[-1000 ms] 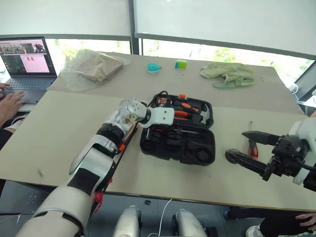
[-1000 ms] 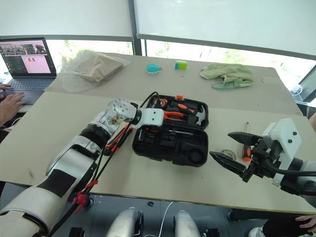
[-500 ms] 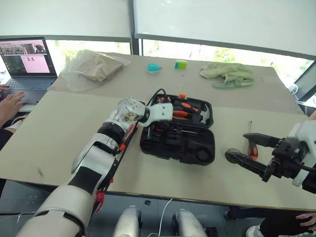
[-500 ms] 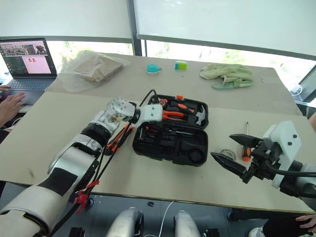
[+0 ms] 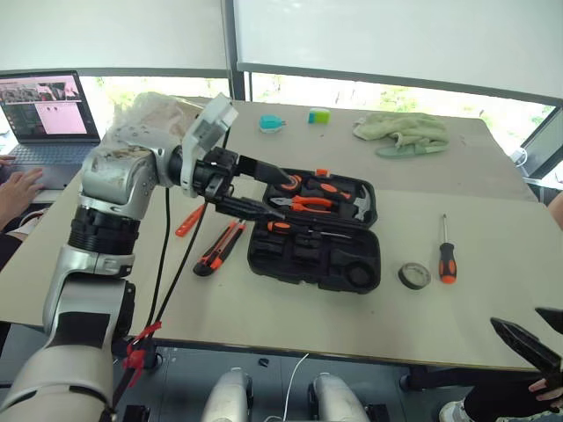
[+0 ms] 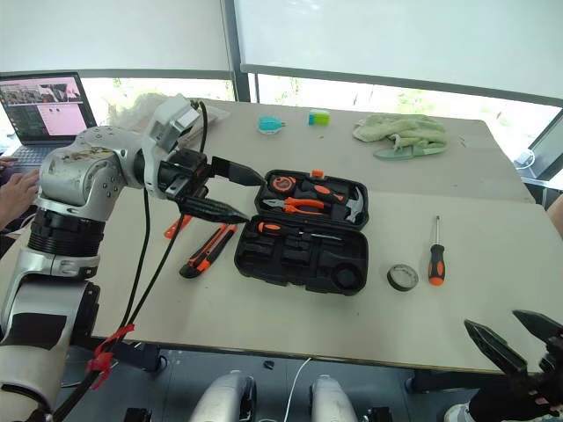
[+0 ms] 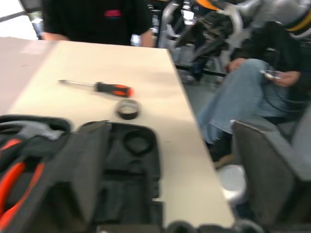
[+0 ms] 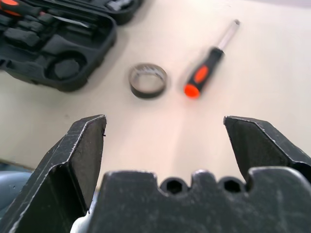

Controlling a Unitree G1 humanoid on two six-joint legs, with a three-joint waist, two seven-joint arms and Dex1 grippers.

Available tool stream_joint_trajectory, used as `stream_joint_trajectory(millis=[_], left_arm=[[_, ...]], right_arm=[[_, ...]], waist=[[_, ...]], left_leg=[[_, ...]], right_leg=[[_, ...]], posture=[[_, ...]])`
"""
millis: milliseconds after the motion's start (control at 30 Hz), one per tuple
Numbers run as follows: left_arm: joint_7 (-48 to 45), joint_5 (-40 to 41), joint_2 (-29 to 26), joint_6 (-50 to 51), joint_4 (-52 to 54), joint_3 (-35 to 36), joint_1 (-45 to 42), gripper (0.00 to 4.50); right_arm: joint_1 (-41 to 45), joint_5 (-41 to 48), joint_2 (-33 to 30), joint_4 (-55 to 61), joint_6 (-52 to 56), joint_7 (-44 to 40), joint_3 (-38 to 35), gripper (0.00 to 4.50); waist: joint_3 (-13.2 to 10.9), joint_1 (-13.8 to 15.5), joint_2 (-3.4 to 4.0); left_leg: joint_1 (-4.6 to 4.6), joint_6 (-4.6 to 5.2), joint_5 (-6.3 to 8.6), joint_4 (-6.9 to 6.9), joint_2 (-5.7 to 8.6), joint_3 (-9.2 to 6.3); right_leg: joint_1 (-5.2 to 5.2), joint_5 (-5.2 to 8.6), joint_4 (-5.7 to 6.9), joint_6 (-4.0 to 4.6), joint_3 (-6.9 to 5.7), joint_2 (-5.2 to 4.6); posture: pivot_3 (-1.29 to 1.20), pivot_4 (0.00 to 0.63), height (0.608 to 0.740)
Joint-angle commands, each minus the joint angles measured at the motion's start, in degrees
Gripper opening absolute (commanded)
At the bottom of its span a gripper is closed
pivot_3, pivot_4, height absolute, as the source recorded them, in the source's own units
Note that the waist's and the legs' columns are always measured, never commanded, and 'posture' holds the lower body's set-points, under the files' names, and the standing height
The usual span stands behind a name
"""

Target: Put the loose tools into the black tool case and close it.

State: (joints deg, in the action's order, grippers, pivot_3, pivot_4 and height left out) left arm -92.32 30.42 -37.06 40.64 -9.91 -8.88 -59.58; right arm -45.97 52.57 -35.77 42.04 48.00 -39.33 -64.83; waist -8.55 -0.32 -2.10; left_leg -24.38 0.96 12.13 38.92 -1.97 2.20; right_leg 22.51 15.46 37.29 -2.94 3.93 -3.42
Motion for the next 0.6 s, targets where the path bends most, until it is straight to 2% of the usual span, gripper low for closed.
stream_joint_trajectory(millis=[33,267,333,467,600], left_arm=[[-0.1,1.5,-0.4,0.9,2.3,0.6,-0.9,4.41],[3.7,0.0,-0.1,-0.6,4.5,0.9,0.8,4.41],[4.7,0.5,-0.5,0.3,5.8,1.5,1.5,4.41],[5.7,1.2,-1.3,0.8,7.9,1.8,2.3,4.41],[7.0,1.4,-1.7,1.2,8.5,2.1,2.4,4.41]], right_arm=[[2.2,-1.1,-1.2,-1.7,-1.3,2.2,1.0,4.5],[16.7,-6.8,-6.8,-8.8,-1.5,8.1,14.6,4.5],[27.0,-12.5,-8.0,-15.8,-2.9,13.1,22.9,4.5],[39.0,-18.0,-6.8,-25.7,-3.5,17.5,31.0,4.5],[45.5,-19.6,-4.2,-31.6,-3.3,18.6,35.0,4.5]], waist=[[0.0,-0.3,0.03],[0.0,-0.7,0.09],[0.0,-0.7,0.05],[-0.1,-0.5,0.19],[-0.1,0.1,0.22]], left_leg=[[0.14,0.0,0.0,-0.06,-0.02,0.0],[0.18,0.0,0.0,-0.17,0.02,0.04],[0.15,0.0,0.0,-0.17,0.06,0.04],[0.1,0.01,0.0,-0.12,0.12,0.09],[-0.02,0.01,0.0,-0.25,0.14,0.18]], right_leg=[[-0.14,0.08,-0.09,0.14,0.0,0.01],[-0.14,-0.14,-0.11,0.17,0.04,0.05],[-0.13,-0.22,-0.11,0.3,0.04,0.03],[-0.08,-0.3,-0.15,0.25,0.1,0.01],[0.01,-0.22,-0.13,0.29,-0.05,0.05]], posture=[[0.0,0.15,0.74],[0.0,0.15,0.74],[0.0,0.15,0.74],[0.0,0.15,0.74],[0.0,0.15,0.74]])
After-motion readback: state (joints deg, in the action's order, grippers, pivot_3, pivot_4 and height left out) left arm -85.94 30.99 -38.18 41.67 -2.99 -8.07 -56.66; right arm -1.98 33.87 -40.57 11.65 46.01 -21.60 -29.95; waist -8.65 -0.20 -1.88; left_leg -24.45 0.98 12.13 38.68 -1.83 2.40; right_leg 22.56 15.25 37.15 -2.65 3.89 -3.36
